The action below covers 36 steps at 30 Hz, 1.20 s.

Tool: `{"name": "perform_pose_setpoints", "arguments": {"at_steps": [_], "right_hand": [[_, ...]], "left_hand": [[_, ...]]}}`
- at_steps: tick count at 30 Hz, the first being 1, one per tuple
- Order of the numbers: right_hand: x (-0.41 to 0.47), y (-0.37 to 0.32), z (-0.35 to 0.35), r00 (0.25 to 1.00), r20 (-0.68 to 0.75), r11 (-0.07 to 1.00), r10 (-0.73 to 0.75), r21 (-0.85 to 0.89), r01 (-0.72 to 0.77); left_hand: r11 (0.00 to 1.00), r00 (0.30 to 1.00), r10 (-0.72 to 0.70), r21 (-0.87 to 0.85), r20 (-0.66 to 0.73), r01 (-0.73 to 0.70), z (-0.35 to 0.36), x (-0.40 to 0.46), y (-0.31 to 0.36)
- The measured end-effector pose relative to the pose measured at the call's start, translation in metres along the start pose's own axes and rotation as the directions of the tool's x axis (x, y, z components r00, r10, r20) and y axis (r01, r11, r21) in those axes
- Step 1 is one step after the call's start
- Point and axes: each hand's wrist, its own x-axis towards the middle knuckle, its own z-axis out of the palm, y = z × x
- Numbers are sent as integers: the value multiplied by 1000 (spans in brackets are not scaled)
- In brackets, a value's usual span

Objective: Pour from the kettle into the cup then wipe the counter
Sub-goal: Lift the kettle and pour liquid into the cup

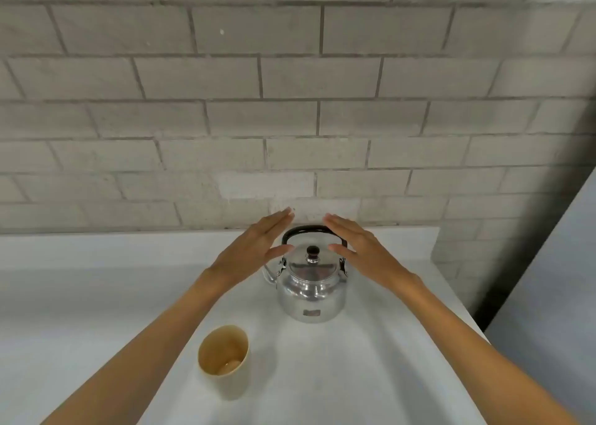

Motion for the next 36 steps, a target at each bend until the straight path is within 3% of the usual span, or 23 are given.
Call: {"name": "perform_pose_setpoints", "arguments": {"at_steps": [2,4,7,12,20,36], "right_hand": [[8,5,3,1000,20,1000,-20,-7,20],[13,9,9,1000,28,999,-13,40,12],[21,13,15,998,-55,979,-17,202,28],[27,16,21,985,-160,890,69,456,12],[32,18,29,960,-234,814,150,581,15],[7,-37,-5,918,-378,837,120,536,112]], "left_hand": [[999,999,19,-47,33,-18,11,10,-3],[976,986,-53,-203,161,85,19,19,-3],[897,966,-125,-390,227,208,35,29,-8],[742,950,-259,-593,174,311,50,33,-8],[512,922,-350,-790,167,337,48,36,-1],[563,938,-336,-780,84,272,-16,31,36]]}}
